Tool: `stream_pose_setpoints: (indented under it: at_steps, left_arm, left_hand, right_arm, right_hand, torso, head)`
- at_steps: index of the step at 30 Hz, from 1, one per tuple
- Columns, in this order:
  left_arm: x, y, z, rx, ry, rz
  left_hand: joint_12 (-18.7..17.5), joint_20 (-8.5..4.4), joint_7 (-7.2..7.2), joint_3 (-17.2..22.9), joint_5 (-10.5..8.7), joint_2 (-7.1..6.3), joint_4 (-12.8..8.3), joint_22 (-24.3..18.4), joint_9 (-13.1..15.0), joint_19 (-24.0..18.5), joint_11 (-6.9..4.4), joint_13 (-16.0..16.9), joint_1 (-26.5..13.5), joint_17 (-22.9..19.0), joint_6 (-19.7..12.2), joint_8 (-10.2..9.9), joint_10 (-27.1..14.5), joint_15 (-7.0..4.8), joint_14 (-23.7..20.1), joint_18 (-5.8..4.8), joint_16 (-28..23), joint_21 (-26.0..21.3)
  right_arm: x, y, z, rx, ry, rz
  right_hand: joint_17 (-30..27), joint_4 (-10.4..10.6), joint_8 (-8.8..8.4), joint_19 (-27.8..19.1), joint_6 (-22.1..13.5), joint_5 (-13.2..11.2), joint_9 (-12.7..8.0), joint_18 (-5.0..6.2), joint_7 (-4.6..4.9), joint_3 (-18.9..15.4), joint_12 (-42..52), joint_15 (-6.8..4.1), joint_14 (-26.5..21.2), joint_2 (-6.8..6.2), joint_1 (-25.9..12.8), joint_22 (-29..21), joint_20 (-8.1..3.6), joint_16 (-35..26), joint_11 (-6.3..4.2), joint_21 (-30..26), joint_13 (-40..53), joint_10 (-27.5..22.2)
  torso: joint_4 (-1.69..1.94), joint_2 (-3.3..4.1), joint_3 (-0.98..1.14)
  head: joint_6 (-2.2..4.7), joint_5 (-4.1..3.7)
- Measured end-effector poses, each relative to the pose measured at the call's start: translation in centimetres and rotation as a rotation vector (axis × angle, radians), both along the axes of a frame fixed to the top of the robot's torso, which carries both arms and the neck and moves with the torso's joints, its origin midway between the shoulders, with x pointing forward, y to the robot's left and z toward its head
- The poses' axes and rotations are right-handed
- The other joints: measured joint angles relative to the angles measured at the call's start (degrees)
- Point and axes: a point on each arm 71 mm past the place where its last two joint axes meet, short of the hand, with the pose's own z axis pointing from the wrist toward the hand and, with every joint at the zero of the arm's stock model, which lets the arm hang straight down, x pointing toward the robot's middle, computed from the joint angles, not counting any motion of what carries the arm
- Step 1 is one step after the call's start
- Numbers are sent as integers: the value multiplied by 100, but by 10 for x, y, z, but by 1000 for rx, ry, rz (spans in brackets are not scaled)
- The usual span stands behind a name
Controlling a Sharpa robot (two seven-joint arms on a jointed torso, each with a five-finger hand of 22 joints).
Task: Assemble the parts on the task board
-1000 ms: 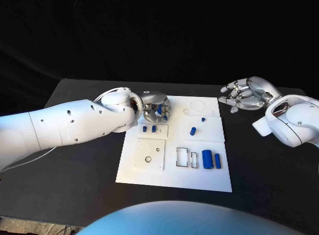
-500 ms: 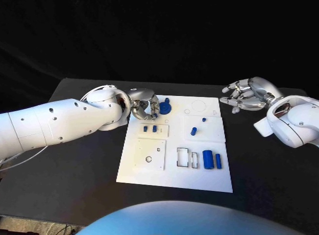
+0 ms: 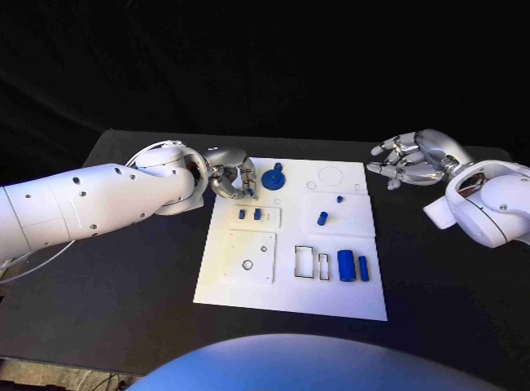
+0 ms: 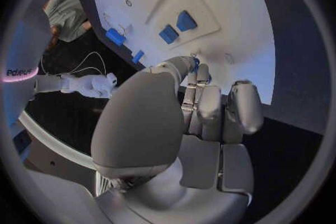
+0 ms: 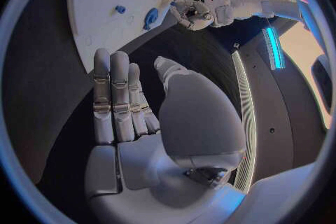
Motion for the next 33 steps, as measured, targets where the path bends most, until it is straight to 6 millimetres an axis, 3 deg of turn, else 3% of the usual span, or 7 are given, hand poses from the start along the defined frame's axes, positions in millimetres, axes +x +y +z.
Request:
stream_pose_setpoints:
  at_steps: [10, 33]
  left_arm:
    - [1, -1, -1, -3, 17, 1]
    - [5, -8, -7, 7, 42, -1]
  left_hand:
    - [0, 0, 0, 0, 0, 17, 0, 0, -2, 0, 0, 0, -17, 0, -1, 0, 0, 0, 0, 0, 0, 0]
    - [-1, 0, 0, -1, 0, 23, 1, 5, -10, 0, 1, -1, -24, 0, -2, -13, -1, 0, 0, 0, 0, 0]
  right_arm:
    - [0, 0, 0, 0, 0, 0]
    - [-1, 0, 0, 1, 1, 1]
  right_hand:
    - [0, 0, 0, 0, -2, 0, 0, 0, 2, 0, 0, 0, 0, 0, 0, 0, 0, 0, 0, 0, 0, 0]
    - [-1, 0, 0, 0, -12, 0, -2, 0, 12, 0, 0, 0, 0, 0, 0, 0, 0, 0, -2, 0, 0, 1]
  torso:
    - [-7, 0, 8]
    - [-7, 3, 3]
  head:
    - [0, 12]
    - [0, -13]
